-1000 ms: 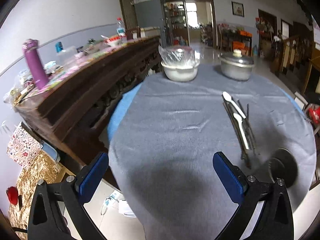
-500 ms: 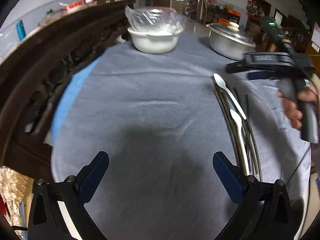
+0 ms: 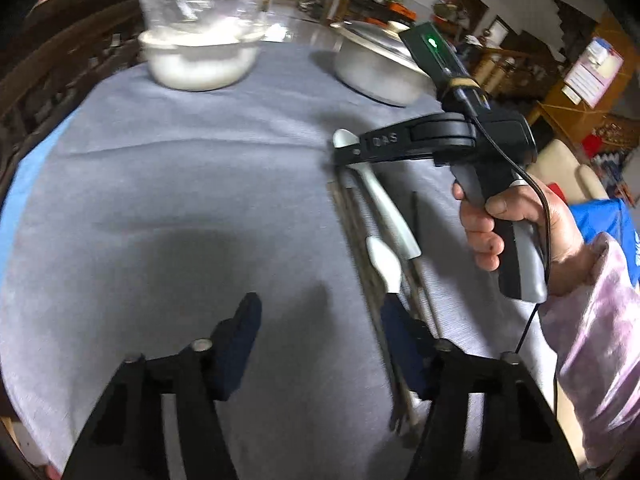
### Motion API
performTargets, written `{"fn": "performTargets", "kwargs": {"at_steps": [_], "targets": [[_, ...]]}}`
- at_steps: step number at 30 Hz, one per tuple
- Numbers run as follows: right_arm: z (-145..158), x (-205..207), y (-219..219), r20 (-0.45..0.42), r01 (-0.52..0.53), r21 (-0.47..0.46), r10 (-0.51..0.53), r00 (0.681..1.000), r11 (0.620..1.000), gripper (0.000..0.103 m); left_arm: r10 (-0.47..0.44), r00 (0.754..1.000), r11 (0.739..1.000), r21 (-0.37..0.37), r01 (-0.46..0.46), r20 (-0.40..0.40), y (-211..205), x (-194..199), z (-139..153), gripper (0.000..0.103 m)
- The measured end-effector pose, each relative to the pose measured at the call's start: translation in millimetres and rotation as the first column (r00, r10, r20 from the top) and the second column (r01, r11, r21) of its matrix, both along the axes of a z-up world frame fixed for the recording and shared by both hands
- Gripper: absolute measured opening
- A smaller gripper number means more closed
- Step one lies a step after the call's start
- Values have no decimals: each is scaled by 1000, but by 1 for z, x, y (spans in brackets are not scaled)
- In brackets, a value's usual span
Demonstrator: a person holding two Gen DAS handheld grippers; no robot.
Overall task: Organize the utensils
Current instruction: 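Grasp a white spoon with the left tool while the right tool grasps another spoon, then carry the white spoons to the dark cup and drop them in with both tools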
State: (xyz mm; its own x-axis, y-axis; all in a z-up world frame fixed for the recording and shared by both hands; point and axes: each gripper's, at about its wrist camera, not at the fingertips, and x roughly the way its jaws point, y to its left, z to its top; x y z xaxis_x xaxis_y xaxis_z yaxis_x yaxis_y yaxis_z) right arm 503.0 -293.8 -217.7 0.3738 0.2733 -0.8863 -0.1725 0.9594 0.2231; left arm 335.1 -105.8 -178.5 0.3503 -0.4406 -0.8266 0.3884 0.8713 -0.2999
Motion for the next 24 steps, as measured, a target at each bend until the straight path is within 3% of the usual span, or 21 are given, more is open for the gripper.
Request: {"fn": "performTargets", "kwargs": {"at_steps": [6, 10, 13, 18, 20, 22, 24], "targets": [[5, -17, -28, 37, 33, 58, -35, 999, 998, 13, -96, 994, 995, -20, 95, -56, -40, 23, -26, 57], [11, -30, -52, 77, 66, 121, -76, 994, 990, 11, -130, 989, 991, -25, 128, -78, -68, 43, -48, 39], [19, -42, -71, 94, 95, 161, -111, 989, 982, 11, -139, 989, 990, 1, 139, -52, -82, 52, -57, 19], [37, -80, -101, 149, 130, 257, -172, 974, 958, 11, -140, 989, 990, -17, 140, -42, -88, 65, -69, 15], [45, -98, -109, 175, 144, 292, -201, 964, 945, 11, -143, 989, 989, -48, 142, -27, -84, 59, -58, 6], [53, -118, -115, 199, 148, 320, -219, 955, 936, 11, -142, 990, 989, -43, 142, 2, -85, 61, -53, 4], [62, -137, -118, 222, 149, 337, -232, 947, 930, 11, -149, 988, 988, -41, 150, 28, -82, 44, -27, 3]]}}
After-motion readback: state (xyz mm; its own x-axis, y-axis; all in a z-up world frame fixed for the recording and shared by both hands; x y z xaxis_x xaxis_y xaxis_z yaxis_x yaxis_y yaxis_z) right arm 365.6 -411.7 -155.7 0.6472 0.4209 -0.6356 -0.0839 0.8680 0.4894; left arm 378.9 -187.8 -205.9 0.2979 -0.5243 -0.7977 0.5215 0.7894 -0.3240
